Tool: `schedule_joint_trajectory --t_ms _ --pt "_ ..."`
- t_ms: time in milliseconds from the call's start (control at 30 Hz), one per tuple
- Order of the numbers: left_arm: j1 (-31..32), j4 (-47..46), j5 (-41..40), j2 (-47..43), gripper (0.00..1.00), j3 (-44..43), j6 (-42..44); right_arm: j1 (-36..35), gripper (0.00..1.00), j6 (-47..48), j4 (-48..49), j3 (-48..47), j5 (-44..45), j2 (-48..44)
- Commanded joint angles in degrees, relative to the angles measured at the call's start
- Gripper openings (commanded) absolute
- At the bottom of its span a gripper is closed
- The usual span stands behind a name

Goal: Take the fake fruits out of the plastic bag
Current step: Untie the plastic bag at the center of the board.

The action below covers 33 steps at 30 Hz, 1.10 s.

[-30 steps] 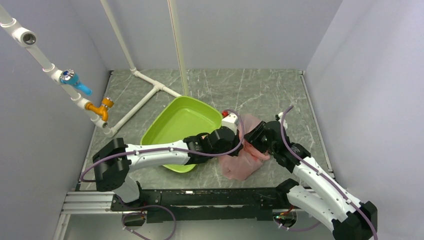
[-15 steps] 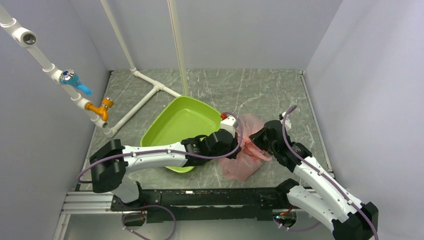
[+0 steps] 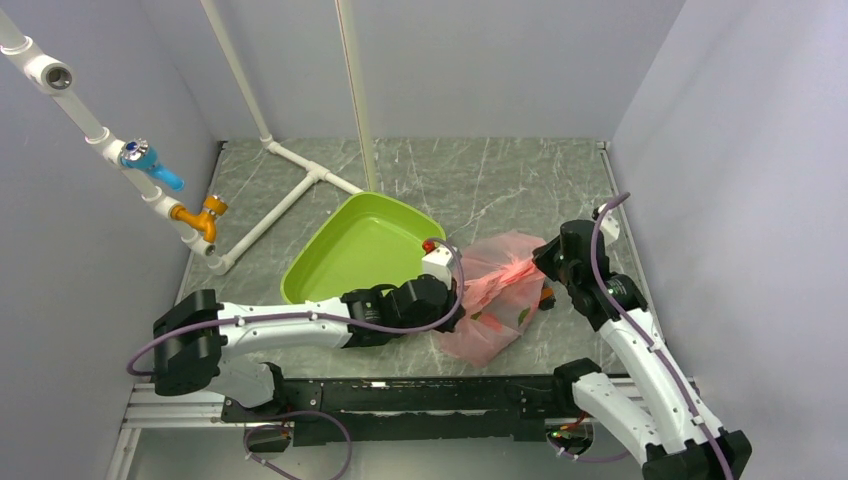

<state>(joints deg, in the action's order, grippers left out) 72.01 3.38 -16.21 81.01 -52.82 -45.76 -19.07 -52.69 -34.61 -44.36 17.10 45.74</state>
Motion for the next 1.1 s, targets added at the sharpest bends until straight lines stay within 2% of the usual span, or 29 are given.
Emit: schedule_joint_trajectory --t_ms 0,200,367,467,667,767,833,900,1000,1067 --pt "0.76 3.16 1.29 -1.83 0.04 -1.61 0.02 4.22 0.00 8.77 2.11 -2.08 -4.50 -0.62" --pt "0.69 5.95 1.43 -0.86 0.51 -9.02 5.44 4.26 0.00 11.12 4.42 1.33 -11.02 -4.37" --pt "0.00 12.45 -0.50 2.84 0.76 -19.43 11.75 4.23 0.00 12.23 3.59 1.34 -13.02 -4.25" --pt "-1.19 16.41 -0.79 6.96 0.83 -24.85 14.60 4.29 0.00 12.86 3.18 0.97 -13.42 -4.06" --pt "-4.14 21.47 2.68 13.33 0.87 -32.01 16.19 4.23 0.00 13.21 3.52 1.14 -15.43 -4.97" --pt "-5.13 22.64 3.60 15.01 0.87 -32.78 15.70 4.26 0.00 13.29 3.17 1.19 -15.72 -5.37" --pt "-5.45 22.89 3.76 15.81 0.81 -32.86 15.82 4.24 0.00 13.63 2.67 0.97 -15.49 -5.46" --pt "-5.56 23.71 2.83 16.33 0.64 -32.84 15.21 4.23 0.00 14.09 2.26 0.79 -14.75 -5.64" --pt "-5.58 23.42 1.68 15.65 0.46 -31.46 14.50 4.30 0.00 14.67 1.92 0.50 -13.91 -5.94" --pt "-5.56 22.74 0.59 13.96 0.20 -29.64 13.31 4.22 0.00 14.76 1.85 0.47 -12.79 -6.01"
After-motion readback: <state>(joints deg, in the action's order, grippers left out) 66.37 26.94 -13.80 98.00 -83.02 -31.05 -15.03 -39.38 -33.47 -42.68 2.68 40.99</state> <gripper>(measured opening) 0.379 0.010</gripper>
